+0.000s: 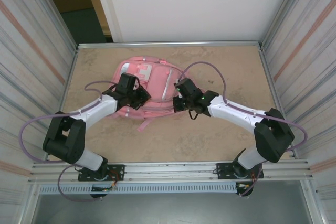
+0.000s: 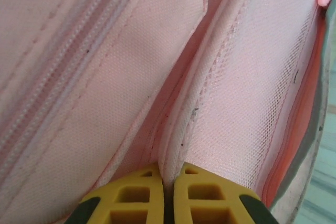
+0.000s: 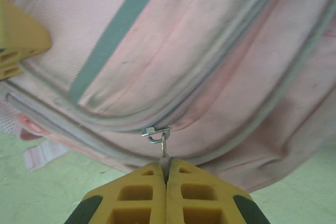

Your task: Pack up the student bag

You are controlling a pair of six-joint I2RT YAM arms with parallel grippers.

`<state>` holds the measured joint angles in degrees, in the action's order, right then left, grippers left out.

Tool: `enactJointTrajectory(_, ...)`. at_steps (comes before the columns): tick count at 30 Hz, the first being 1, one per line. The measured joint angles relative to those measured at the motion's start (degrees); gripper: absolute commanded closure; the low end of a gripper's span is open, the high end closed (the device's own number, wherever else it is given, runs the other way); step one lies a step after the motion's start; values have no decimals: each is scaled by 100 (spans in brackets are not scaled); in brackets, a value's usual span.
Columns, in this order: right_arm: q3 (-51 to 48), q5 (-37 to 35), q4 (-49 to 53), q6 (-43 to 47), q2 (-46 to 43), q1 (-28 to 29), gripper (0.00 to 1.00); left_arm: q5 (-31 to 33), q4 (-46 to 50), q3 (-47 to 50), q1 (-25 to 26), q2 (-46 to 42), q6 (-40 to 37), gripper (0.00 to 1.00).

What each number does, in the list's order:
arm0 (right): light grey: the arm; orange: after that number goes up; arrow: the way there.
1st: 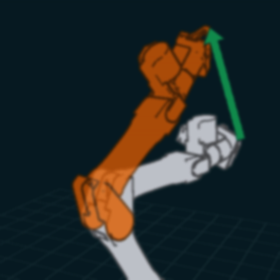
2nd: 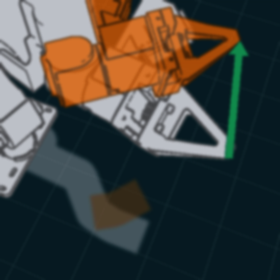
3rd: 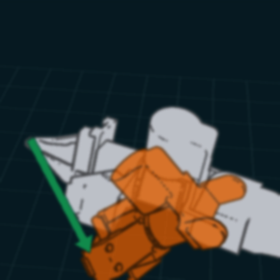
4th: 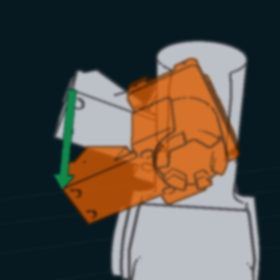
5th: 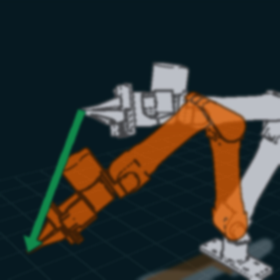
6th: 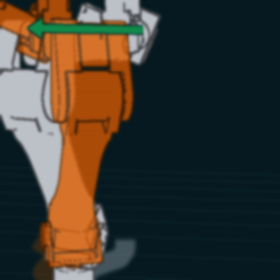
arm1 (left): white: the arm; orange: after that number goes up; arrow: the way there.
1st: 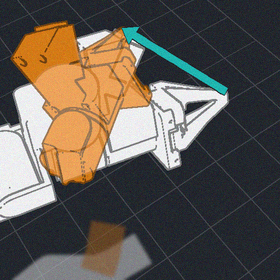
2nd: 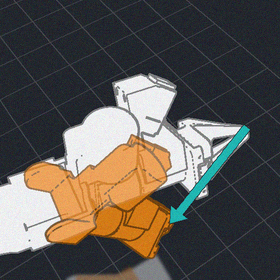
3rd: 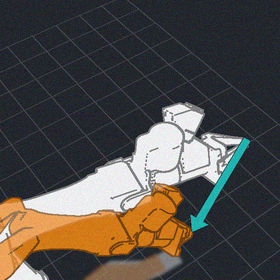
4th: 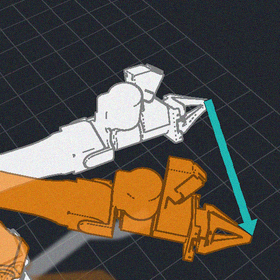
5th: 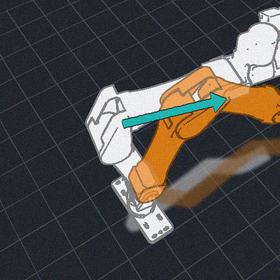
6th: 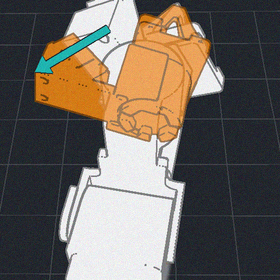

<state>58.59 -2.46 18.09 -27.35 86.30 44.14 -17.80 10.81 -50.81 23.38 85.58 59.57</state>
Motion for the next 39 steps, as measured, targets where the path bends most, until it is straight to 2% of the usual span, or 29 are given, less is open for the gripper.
enactJointTrajectory(7, 0, 498, -184, 136, 4, -66, 100, -964, 776, -704, -619, 632, -1123, 100)
enactJointTrajectory(10, 9, 647, -420, 103, 107, 44, 100, -1224, 1198, -1250, -911, 1047, -1453, 88)
enactJointTrajectory(11, 26, 669, -527, 85, 184, 94, 100, -1274, 1292, -1412, -994, 1172, -1534, 80)
enactJointTrajectory(13, 131, 728, -649, 63, 391, 210, 100, -1285, 1318, -1674, -1180, 1357, -1606, 56)
enactJointTrajectory(16, 529, 890, -656, -31, 883, 439, 100, -1215, 1207, -1768, -1515, 1276, -1569, 45)
enactJointTrajectory(19, 942, 1086, -750, -94, 1373, 621, 100, -883, 1185, -1434, -1670, 680, -1493, 40)
enactJointTrajectory(23, 1349, 1261, -841, -138, 1759, 776, 100, -573, 1475, -660, -1587, -610, -1401, 39)
enactJointTrajectory(26, 1388, 1309, -916, -199, 1790, 839, 100, -485, 1467, -155, -1419, -1141, -1182, 39)
enactJointTrajectory(31, 1384, 1375, -914, -278, 1790, 841, 100, -328, 1233, 321, -804, -1034, -732, 42)
enactJointTrajectory(35, 1294, 1405, -981, -369, 1784, 852, 100, -162, 807, 348, -562, -798, -481, 47)
enactJointTrajectory(36, 1281, 1405, -994, -376, 1781, 859, 100, -153, 671, 348, -562, -723, -407, 52)
enactJointTrajectory(38, 1276, 1405, -997, -396, 1779, 874, 100, -96, 474, 348, -564, -586, -286, 68)
enactJointTrajectory(39, 1270, 1403, -999, -398, 1766, 890, 100, -70, 398, 348, -564, -522, -219, 79)
